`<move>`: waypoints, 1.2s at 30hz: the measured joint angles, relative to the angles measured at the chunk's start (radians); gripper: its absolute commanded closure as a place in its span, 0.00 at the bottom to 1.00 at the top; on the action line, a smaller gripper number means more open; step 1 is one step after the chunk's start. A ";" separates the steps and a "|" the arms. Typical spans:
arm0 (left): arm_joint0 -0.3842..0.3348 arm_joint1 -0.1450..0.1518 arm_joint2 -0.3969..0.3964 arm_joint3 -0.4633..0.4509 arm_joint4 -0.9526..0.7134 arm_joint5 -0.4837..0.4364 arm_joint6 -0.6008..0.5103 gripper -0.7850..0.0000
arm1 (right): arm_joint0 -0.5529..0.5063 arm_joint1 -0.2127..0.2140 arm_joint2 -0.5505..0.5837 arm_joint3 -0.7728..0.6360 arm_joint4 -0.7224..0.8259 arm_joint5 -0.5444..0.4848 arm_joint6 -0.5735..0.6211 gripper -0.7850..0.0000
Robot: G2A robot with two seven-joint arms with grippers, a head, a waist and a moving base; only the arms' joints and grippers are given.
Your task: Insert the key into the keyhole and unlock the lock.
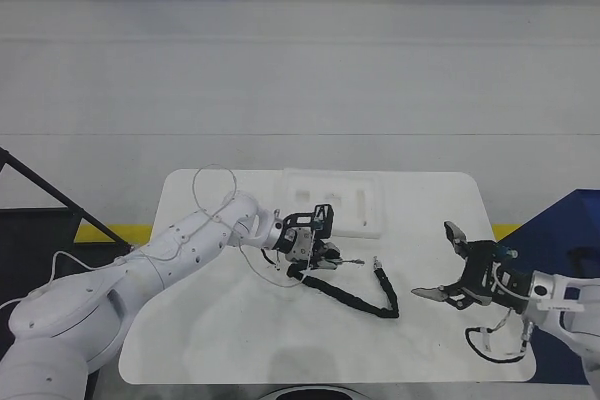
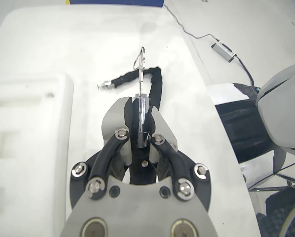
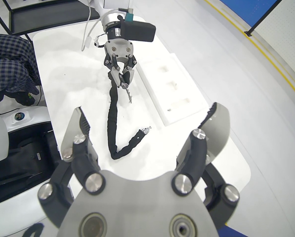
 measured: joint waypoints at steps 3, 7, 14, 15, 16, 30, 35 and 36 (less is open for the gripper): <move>0.017 -0.012 0.000 0.024 0.015 0.000 -0.017 0.80 | -0.006 -0.002 -0.010 0.007 -0.022 -0.002 -0.024 0.00; 0.026 -0.031 0.000 0.065 0.030 0.000 -0.012 0.00 | 0.004 -0.006 -0.039 0.033 -0.060 -0.003 -0.066 0.00; 0.005 -0.060 -0.018 0.135 0.107 0.000 0.140 0.00 | 0.064 -0.016 -0.119 0.137 -0.094 -0.003 -0.147 0.00; 0.000 -0.062 -0.025 0.140 0.127 0.000 0.172 0.00 | 0.076 -0.017 -0.129 0.152 -0.096 -0.005 -0.153 0.00; -0.007 -0.063 -0.037 0.145 0.154 0.000 0.217 0.00 | 0.095 -0.019 -0.144 0.172 -0.097 -0.010 -0.162 0.00; -0.109 0.000 -0.200 0.165 0.489 0.000 0.718 0.00 | 0.479 -0.056 -0.363 0.487 -0.114 -0.130 -0.248 0.00; -0.170 0.022 -0.175 0.201 0.487 0.000 0.817 0.00 | 0.664 -0.074 -0.441 0.641 -0.075 -0.191 -0.218 0.00; -0.181 0.025 -0.168 0.209 0.477 0.000 0.828 0.00 | 0.693 -0.076 -0.453 0.662 -0.066 -0.191 -0.214 0.00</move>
